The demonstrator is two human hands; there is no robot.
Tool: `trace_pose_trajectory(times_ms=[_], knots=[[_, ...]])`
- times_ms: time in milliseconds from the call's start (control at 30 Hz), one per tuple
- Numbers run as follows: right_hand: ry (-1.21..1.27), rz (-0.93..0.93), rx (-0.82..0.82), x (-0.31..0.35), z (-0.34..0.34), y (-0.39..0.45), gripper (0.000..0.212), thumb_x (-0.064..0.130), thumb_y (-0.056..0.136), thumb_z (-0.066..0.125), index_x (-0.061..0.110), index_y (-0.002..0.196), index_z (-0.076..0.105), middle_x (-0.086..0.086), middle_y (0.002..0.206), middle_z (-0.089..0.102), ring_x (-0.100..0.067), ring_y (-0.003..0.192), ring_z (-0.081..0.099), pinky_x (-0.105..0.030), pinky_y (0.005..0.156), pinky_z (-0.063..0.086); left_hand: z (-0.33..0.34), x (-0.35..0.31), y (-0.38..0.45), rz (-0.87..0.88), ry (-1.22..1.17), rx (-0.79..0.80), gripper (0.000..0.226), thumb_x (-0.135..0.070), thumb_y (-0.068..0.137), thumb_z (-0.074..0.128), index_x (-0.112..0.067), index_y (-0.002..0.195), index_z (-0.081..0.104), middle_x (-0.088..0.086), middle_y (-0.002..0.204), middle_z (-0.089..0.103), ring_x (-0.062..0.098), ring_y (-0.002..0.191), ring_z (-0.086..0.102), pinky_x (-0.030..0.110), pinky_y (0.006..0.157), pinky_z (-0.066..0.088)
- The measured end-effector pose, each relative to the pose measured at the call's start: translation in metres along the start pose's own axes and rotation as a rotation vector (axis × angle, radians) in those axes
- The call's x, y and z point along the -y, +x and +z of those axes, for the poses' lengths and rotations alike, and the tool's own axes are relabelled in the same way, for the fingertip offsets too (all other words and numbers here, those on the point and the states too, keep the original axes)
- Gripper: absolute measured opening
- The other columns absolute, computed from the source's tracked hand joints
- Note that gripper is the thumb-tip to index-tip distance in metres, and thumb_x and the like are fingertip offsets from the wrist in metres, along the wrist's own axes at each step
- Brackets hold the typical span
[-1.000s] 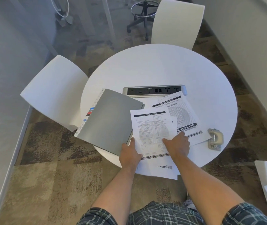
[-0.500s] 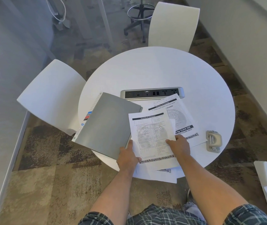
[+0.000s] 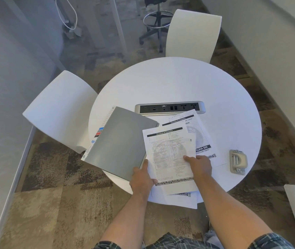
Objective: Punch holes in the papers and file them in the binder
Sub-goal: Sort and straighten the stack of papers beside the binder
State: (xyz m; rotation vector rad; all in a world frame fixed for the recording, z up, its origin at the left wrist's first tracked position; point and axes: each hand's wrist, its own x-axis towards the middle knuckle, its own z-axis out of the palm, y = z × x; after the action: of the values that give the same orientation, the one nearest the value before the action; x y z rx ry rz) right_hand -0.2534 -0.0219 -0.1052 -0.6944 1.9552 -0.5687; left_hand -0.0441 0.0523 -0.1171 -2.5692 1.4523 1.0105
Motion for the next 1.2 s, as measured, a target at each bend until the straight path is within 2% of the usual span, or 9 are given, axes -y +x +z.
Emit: trace_pose_trajectory(times_ms=[133,333,433,600,700,833,967,1067,1200], knots=[[-0.118,-0.157,-0.032,0.001,-0.003,-0.004,0.027,0.038,0.080,0.081,0.019,0.095,0.068,0.005,0.092,0.073,-0.020,0.083,0.070,-0.035,0.068,0.052,-0.003,-0.001,-0.001,-0.007,0.009,0.004,0.098,-0.043,0.079,0.083,-0.042,0.154,0.021,0.006,0.124,0.047,0.026,0.110,0.061,0.049,0.093,0.056],[-0.063,-0.205,-0.125,0.012,-0.006,-0.013,0.013,0.034,0.092,0.074,0.022,0.095,0.069,0.013,0.082,0.066,-0.014,0.078,0.063,-0.028,0.065,0.043,-0.006,-0.003,-0.004,0.009,0.001,-0.004,0.095,-0.043,0.078,0.084,-0.041,0.152,0.024,0.005,0.120,0.048,0.025,0.108,0.062,0.046,0.090,0.058],[0.016,-0.270,-0.016,0.011,-0.010,-0.006,0.021,0.034,0.097,0.069,0.016,0.094,0.078,0.005,0.082,0.075,-0.021,0.081,0.071,-0.027,0.062,0.048,-0.010,-0.004,-0.004,0.019,-0.043,0.013,0.093,-0.045,0.076,0.084,-0.038,0.151,0.028,0.005,0.123,0.048,0.026,0.111,0.062,0.038,0.088,0.056],[0.278,-0.226,0.226,0.012,-0.022,0.000,0.016,0.022,0.093,0.076,0.008,0.088,0.081,-0.008,0.086,0.081,-0.032,0.083,0.076,-0.046,0.080,0.063,-0.023,-0.022,-0.003,-0.005,-0.308,-0.064,0.087,-0.062,0.073,0.080,-0.022,0.142,0.045,0.005,0.126,0.050,0.026,0.118,0.058,0.038,0.095,0.051],[0.359,-0.184,0.366,0.019,-0.027,-0.006,0.022,0.020,0.093,0.076,-0.002,0.092,0.076,-0.010,0.085,0.079,-0.024,0.075,0.073,-0.039,0.071,0.060,-0.031,-0.037,0.001,0.011,-0.464,-0.069,0.095,-0.062,0.073,0.081,-0.018,0.147,0.043,0.007,0.134,0.049,0.027,0.126,0.054,0.038,0.100,0.046],[0.416,-0.140,0.497,0.026,-0.029,-0.013,0.018,0.019,0.094,0.074,0.005,0.086,0.068,-0.009,0.082,0.077,-0.018,0.067,0.071,-0.032,0.062,0.058,-0.040,-0.048,0.007,-0.016,-0.658,-0.050,0.092,-0.064,0.071,0.082,-0.018,0.143,0.049,0.004,0.131,0.049,0.026,0.128,0.052,0.038,0.103,0.044],[0.454,-0.141,0.534,0.031,-0.029,-0.013,0.020,0.016,0.094,0.072,0.007,0.079,0.063,-0.005,0.075,0.075,-0.013,0.059,0.068,-0.026,0.052,0.054,-0.041,-0.047,0.015,-0.059,-0.778,-0.039,0.102,-0.082,0.051,0.082,-0.023,0.130,0.056,-0.010,0.132,0.062,0.015,0.120,0.062,0.039,0.104,0.051],[0.495,-0.152,0.553,0.033,-0.032,-0.011,0.022,0.018,0.092,0.074,0.007,0.077,0.062,-0.007,0.077,0.075,-0.016,0.063,0.068,-0.026,0.051,0.054,-0.047,-0.048,0.012,-0.058,-0.878,-0.016,0.073,-0.063,0.063,0.088,-0.024,0.113,0.053,-0.012,0.117,0.067,0.014,0.110,0.065,0.027,0.088,0.050],[0.542,-0.159,0.595,0.037,-0.040,-0.011,0.048,0.042,0.064,0.095,0.009,0.074,0.062,-0.017,0.088,0.070,-0.031,0.084,0.061,-0.045,0.079,0.053,-0.052,-0.047,0.015,-0.070,-0.994,0.007,0.083,-0.038,0.077,0.088,-0.015,0.142,0.041,-0.011,0.121,0.050,0.016,0.117,0.054,0.027,0.093,0.041]])
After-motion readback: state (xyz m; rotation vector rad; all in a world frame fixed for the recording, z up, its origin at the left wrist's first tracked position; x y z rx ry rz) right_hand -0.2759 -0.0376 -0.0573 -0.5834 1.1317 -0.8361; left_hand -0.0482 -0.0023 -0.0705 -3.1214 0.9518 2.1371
